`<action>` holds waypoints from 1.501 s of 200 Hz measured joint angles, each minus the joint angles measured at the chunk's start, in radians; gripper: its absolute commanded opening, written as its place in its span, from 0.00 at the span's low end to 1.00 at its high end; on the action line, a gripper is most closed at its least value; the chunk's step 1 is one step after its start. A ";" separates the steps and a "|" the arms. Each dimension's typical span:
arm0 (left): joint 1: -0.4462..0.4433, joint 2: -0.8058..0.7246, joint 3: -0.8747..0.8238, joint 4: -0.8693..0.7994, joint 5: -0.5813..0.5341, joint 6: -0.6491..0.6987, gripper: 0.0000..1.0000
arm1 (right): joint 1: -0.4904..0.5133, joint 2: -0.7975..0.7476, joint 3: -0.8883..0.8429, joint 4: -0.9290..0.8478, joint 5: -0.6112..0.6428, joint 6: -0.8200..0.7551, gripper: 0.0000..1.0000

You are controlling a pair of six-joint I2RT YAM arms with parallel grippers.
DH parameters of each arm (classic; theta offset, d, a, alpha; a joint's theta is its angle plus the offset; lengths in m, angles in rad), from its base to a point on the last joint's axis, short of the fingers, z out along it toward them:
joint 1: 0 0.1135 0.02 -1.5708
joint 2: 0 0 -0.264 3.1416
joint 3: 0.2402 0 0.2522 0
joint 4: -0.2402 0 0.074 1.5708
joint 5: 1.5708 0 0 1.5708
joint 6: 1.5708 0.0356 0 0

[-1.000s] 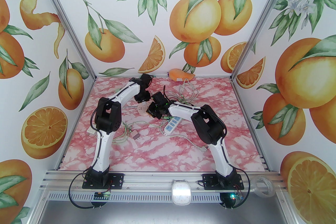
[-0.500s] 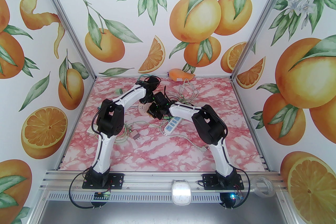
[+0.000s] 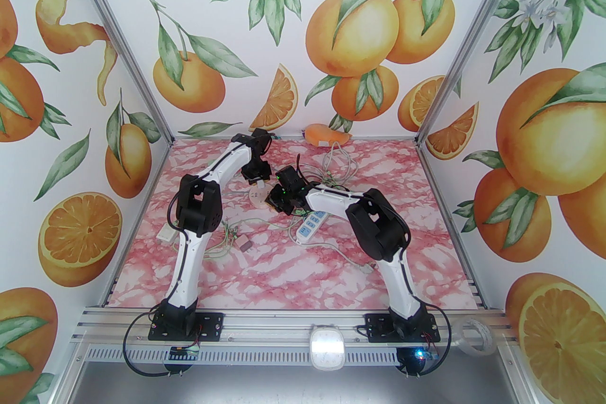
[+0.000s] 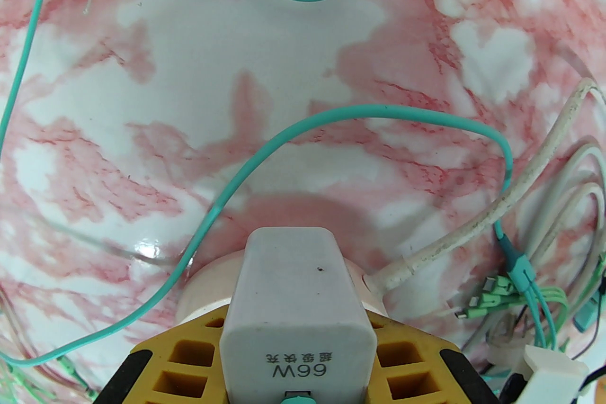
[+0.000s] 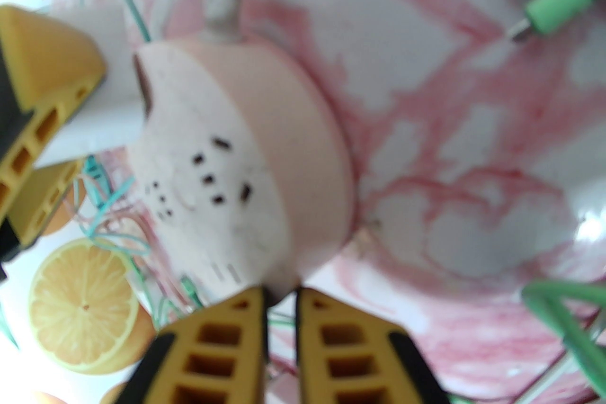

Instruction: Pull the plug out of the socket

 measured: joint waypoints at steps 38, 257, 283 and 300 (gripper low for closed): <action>0.006 0.004 0.008 -0.007 0.016 0.015 0.05 | 0.000 -0.009 -0.014 0.026 0.011 -0.022 0.30; -0.071 -0.045 -0.086 0.142 0.010 0.199 0.03 | -0.152 -0.022 -0.123 0.192 -0.266 -0.186 0.50; -0.082 -0.046 -0.087 0.136 0.006 0.209 0.03 | -0.162 -0.022 -0.107 0.153 -0.251 -0.205 0.50; -0.086 -0.047 -0.086 0.134 0.003 0.209 0.03 | -0.163 -0.022 -0.097 0.130 -0.248 -0.215 0.50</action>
